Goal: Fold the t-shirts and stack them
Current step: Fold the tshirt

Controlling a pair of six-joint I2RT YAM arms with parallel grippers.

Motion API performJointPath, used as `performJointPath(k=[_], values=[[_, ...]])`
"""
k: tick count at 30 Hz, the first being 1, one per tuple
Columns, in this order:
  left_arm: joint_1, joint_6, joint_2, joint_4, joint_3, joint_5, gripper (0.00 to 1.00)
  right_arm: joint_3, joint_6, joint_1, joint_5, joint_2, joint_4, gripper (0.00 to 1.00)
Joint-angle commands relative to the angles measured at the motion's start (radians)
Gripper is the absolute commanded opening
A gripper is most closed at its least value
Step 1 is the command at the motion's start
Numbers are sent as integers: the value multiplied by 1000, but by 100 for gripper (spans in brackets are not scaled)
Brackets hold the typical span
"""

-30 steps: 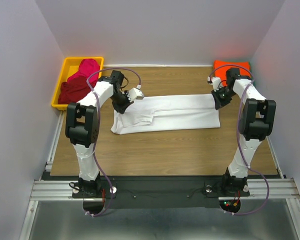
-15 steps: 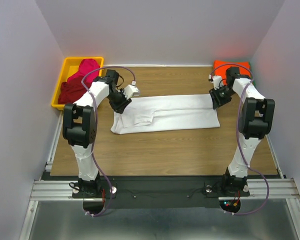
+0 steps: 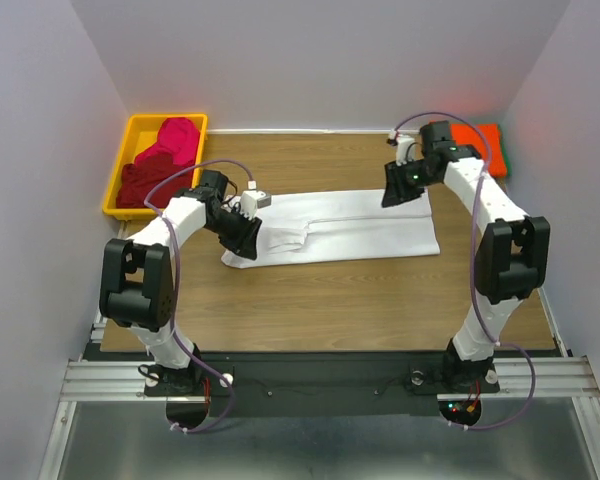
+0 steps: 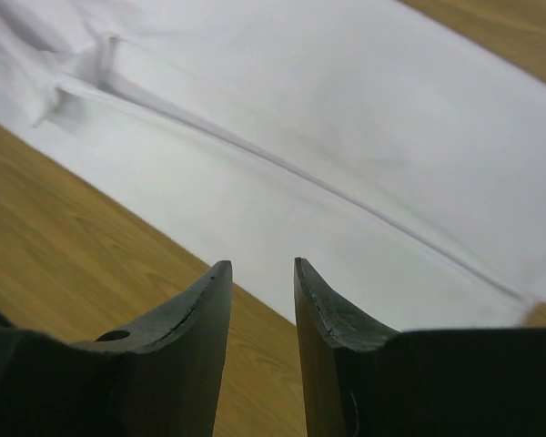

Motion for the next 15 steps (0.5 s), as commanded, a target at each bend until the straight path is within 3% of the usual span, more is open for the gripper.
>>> performJointPath(k=[1, 5, 15], values=[[-3, -133, 5, 67, -30, 73, 46, -49, 212, 104, -133, 16, 131, 40], [0, -173, 38, 99, -45, 18, 45, -54, 314, 211, -124, 72, 219, 46], [25, -228, 118, 123, -6, -30, 45, 0, 467, 333, -128, 213, 305, 48]])
